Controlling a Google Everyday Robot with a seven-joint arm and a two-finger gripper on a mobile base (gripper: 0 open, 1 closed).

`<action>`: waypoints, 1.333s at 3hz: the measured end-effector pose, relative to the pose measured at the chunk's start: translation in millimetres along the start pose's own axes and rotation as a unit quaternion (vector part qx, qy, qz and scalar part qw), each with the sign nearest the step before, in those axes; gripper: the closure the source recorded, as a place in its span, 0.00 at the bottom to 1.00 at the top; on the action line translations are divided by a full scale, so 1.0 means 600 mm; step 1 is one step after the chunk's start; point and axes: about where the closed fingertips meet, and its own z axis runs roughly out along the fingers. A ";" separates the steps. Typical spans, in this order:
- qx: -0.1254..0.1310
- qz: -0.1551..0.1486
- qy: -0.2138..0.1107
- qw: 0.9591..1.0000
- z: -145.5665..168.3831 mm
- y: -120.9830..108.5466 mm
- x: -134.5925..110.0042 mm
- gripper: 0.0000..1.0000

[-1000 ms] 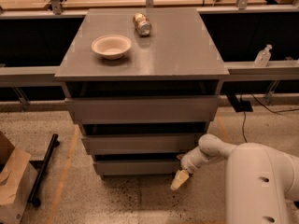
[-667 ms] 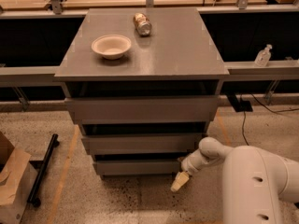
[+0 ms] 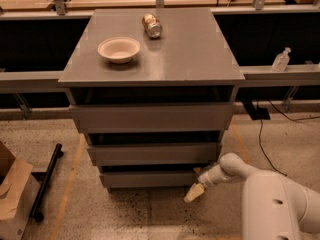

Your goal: Open bottom drawer

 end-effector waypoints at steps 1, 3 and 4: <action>0.013 -0.002 -0.047 0.999 0.013 -0.037 0.000 0.00; 0.011 0.004 -0.073 0.997 0.047 -0.076 0.000 0.00; 0.000 0.007 -0.070 0.998 0.072 -0.072 0.008 0.00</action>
Offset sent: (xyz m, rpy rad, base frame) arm 0.0588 -0.0079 -0.0148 0.1340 -0.1195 -0.0446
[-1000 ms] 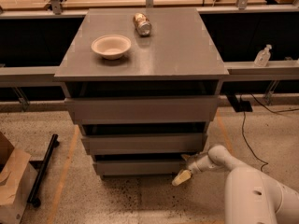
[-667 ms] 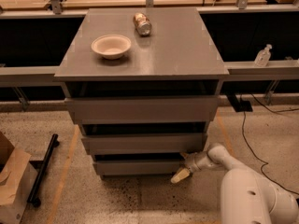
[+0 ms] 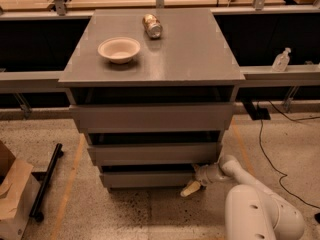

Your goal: Open bottom drawer

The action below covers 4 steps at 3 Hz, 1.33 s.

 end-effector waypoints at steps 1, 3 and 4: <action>-0.011 -0.005 0.026 1.000 0.012 0.019 0.008 0.00; -0.024 0.029 0.087 0.996 -0.050 0.111 0.014 0.00; -0.063 0.047 0.102 0.992 -0.035 0.187 0.038 0.00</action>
Offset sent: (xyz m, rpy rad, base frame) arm -0.1674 0.0420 -0.0070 -0.1579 0.2858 0.1597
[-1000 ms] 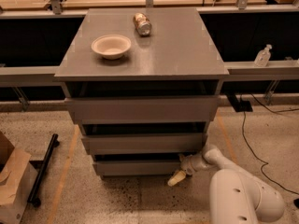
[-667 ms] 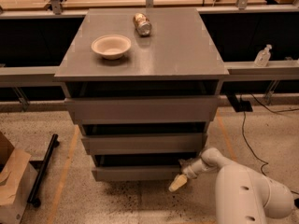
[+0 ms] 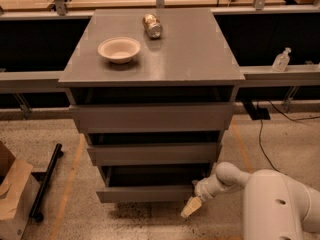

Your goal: Open bottom drawer

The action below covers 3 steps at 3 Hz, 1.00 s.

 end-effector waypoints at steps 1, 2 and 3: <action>-0.001 0.000 0.000 1.000 0.002 0.001 0.001 0.00; -0.012 0.005 -0.012 1.000 0.014 -0.010 0.009 0.00; -0.029 0.021 -0.014 0.999 0.028 -0.009 0.027 0.00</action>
Offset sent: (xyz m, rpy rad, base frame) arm 0.0137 -0.0067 -0.0295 0.0971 0.0336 -0.0169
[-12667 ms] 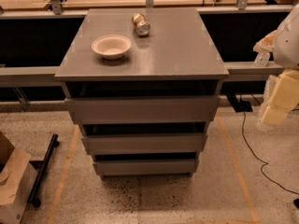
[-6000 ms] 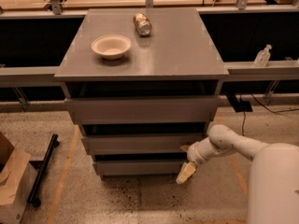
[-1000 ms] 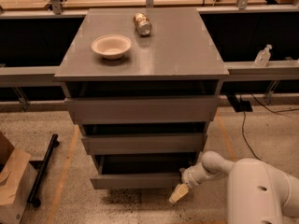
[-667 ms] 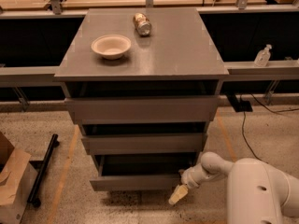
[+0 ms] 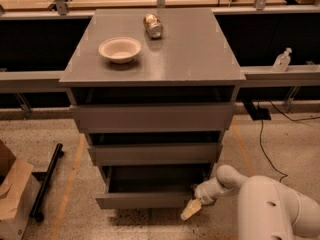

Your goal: Open bottom drawer

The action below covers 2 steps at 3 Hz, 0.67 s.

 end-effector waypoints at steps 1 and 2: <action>0.000 0.000 0.000 1.000 -0.005 0.003 -0.003 0.00; -0.001 0.003 0.001 1.000 -0.007 0.006 -0.002 0.25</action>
Offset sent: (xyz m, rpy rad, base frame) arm -0.1773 -0.0266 -0.0051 -0.0849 0.5213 -0.1937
